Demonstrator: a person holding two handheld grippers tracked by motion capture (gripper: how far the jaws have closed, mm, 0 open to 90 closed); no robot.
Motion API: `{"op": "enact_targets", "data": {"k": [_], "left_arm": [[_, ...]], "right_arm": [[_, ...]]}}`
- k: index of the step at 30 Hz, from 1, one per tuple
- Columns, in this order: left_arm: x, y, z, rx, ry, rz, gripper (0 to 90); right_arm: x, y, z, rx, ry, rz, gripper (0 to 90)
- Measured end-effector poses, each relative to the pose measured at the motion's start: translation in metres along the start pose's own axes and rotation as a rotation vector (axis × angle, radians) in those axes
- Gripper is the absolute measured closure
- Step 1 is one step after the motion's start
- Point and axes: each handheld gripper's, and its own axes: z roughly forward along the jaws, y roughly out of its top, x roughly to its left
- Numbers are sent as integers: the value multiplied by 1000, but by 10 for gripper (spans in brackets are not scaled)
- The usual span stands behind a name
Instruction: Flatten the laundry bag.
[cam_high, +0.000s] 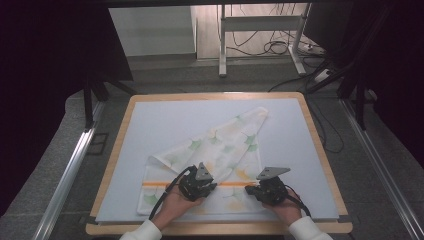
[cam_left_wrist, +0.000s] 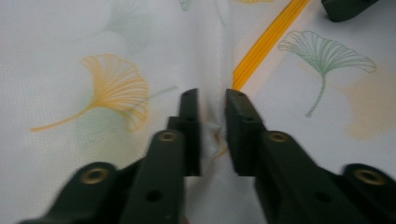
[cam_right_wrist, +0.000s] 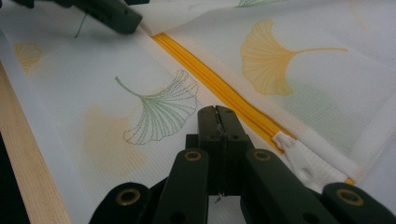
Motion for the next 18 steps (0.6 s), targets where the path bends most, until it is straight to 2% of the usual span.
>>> {"op": "enact_targets", "data": {"k": [10,18], "left_arm": [[1,-1,-1,-6,9,-2,839],[4,-1,-5,-31,13,-18,847]], "right_arm": [[0,0,0,-1,0,-3,892],[0,0,0,-1,2,-5,892]]}}
